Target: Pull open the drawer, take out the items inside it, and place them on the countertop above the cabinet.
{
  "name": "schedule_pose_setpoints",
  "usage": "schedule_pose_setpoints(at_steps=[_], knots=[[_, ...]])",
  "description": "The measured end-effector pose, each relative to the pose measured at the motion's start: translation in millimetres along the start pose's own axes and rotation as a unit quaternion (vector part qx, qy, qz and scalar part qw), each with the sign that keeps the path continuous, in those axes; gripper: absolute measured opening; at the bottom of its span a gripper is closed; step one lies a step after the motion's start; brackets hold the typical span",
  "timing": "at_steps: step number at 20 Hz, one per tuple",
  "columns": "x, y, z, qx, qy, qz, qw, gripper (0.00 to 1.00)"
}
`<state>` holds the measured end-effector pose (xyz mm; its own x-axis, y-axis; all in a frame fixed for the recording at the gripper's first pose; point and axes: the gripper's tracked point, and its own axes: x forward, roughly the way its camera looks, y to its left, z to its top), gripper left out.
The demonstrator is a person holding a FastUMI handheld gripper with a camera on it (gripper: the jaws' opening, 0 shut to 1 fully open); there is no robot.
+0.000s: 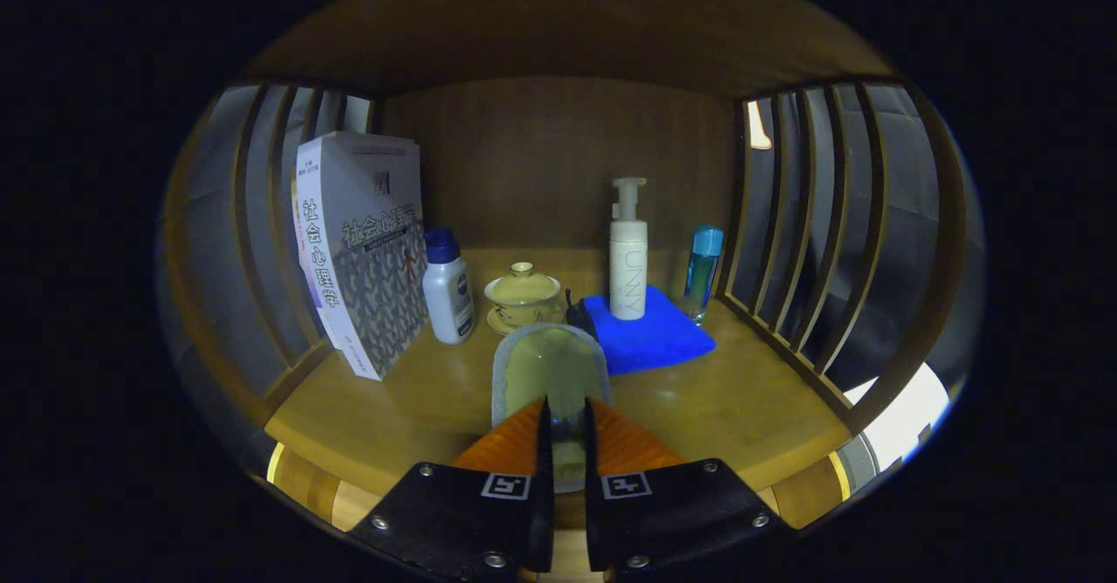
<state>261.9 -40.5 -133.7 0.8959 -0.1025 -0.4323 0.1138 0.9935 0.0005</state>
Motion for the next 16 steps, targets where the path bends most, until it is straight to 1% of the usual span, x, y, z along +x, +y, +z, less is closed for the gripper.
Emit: schedule_pose_setpoints(at_steps=[2, 3, 5, 9, 11, 13, 16], knots=[[7, -3, 1, 0.006, -0.002, -0.003, 1.000, 0.17], [11, -3, 2, 0.005, -0.004, 0.001, 1.000, 0.20], [17, -5, 0, 0.006, 0.000, 0.009, 1.000, 0.23], [24, -8, -4, -0.004, 0.003, 0.007, 1.000, 0.26], [20, -3, -3, -0.009, -0.007, 0.019, 1.000, 0.28], [8, 2, 6, -0.005, -0.032, 0.028, 0.999, 0.51], [-23, 5, 24, 0.024, -0.084, 0.042, 0.995, 0.85]])
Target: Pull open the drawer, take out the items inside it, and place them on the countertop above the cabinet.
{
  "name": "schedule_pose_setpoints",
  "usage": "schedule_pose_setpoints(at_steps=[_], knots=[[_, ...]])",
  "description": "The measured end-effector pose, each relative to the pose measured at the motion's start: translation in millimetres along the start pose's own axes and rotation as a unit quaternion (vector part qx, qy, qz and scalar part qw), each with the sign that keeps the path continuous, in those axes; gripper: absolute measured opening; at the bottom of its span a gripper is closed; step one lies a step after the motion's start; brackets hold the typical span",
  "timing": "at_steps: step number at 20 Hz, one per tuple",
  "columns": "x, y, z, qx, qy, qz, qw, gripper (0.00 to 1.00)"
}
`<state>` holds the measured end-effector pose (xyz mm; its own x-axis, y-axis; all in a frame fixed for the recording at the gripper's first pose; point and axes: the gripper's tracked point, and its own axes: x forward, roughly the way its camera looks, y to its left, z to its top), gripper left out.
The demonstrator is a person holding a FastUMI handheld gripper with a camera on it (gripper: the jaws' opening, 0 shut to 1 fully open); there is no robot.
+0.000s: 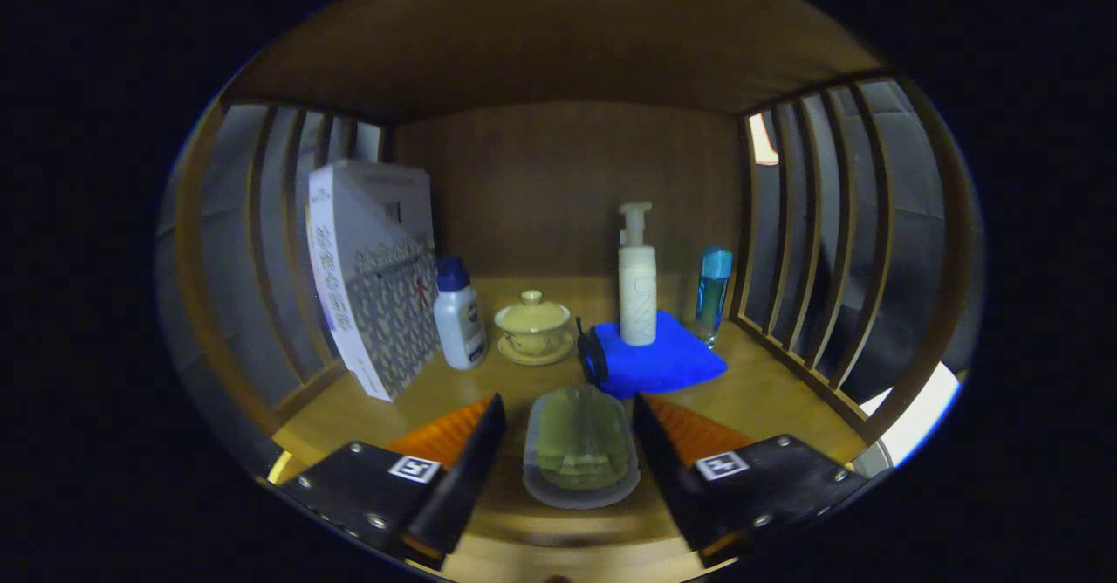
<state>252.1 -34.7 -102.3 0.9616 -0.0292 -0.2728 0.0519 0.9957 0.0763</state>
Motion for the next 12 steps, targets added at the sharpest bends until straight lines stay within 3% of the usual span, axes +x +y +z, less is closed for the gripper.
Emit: schedule_pose_setpoints(at_steps=[1, 7, 12], knots=[[-13, -2, 8, 0.010, -0.016, 0.002, 1.000, 0.96], [-113, -12, 45, 0.020, -0.114, -0.001, 0.993, 0.95], [-200, -2, 20, -0.010, -0.137, -0.009, 0.991, 0.95]])
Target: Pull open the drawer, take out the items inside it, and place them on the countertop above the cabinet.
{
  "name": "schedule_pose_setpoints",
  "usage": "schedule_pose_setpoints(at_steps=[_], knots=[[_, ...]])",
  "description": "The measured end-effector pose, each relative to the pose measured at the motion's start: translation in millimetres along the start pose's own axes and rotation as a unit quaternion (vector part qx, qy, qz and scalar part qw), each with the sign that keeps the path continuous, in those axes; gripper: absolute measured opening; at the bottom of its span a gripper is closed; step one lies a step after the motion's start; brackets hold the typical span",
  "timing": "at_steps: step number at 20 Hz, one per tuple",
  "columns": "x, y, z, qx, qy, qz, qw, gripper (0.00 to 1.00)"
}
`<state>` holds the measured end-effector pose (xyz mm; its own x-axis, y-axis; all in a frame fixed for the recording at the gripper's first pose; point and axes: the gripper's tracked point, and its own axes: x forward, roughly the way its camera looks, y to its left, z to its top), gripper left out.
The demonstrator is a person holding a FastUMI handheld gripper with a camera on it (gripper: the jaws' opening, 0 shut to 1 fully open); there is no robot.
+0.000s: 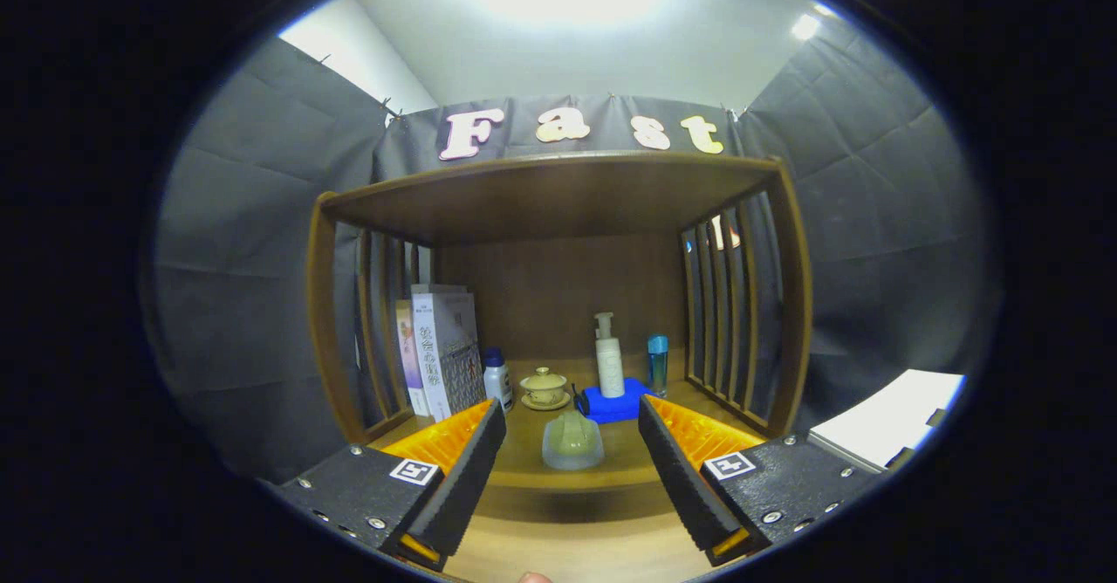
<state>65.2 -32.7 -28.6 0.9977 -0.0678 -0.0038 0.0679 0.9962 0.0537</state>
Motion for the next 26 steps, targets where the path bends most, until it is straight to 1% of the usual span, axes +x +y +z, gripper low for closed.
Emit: schedule_pose_setpoints(at_steps=[2, 5, 11, 14, 15, 16, 22, 26], knots=[[-32, 10, -18, 0.006, 0.006, 0.006, 1.000, 0.95], [-78, 21, -60, 0.014, 0.047, 0.017, 0.999, 0.95], [-132, 39, -116, -0.028, 0.074, 0.043, 0.996, 0.95], [-144, 49, -150, -0.044, 0.099, 0.055, 0.993, 0.95], [-146, 47, -159, -0.050, 0.108, 0.052, 0.991, 0.95], [-158, 45, -165, -0.053, 0.116, 0.046, 0.991, 0.95], [-136, 23, -181, -0.016, 0.144, 0.003, 0.989, 0.95], [-120, 15, -184, -0.014, 0.148, -0.005, 0.989, 0.95]])
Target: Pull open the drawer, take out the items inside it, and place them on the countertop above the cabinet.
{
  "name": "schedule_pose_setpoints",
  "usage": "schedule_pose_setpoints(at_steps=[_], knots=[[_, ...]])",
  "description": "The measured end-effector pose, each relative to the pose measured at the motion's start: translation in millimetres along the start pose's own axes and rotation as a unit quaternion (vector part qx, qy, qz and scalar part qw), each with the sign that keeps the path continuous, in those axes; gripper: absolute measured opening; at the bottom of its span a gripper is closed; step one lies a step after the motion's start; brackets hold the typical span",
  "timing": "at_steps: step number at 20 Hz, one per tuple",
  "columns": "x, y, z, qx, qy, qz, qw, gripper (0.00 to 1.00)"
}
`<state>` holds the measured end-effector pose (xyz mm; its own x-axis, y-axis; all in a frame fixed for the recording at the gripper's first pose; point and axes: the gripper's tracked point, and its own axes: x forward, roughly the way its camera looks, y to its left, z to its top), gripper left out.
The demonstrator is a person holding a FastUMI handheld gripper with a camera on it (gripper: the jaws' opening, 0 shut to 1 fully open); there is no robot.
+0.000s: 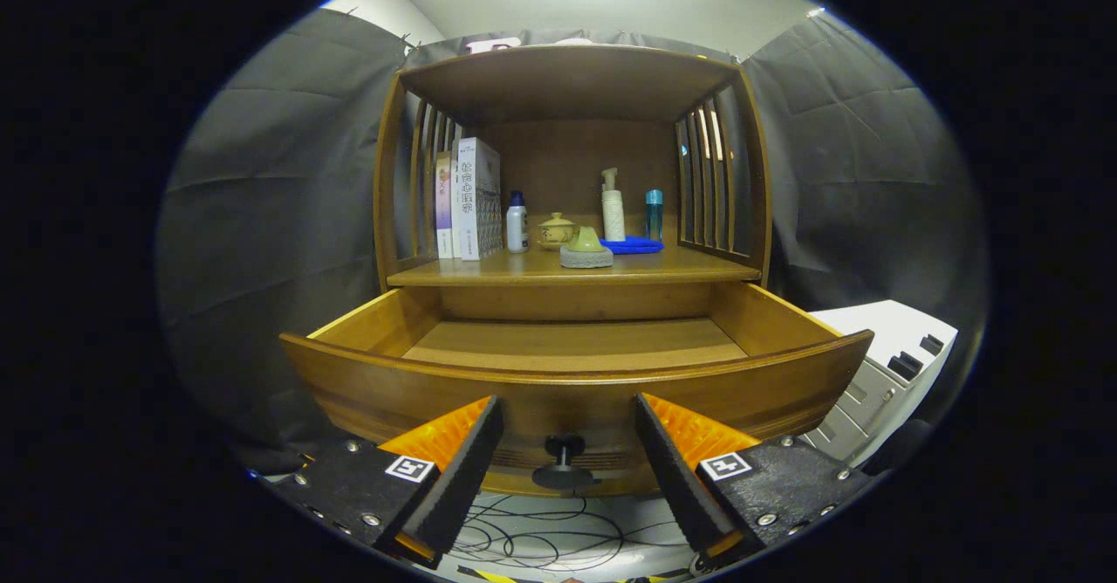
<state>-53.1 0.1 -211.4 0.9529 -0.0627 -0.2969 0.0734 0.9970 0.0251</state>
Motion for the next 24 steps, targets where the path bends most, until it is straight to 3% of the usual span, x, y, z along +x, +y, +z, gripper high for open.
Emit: schedule_pose_setpoints(at_steps=[2, 12, 24], knots=[[13, -7, 0, 0.000, 0.005, -0.017, 1.000, 0.94], [31, -13, 6, -0.013, -0.002, -0.007, 1.000, 0.95], [107, -15, 28, -0.014, -0.011, -0.005, 1.000, 0.95]])
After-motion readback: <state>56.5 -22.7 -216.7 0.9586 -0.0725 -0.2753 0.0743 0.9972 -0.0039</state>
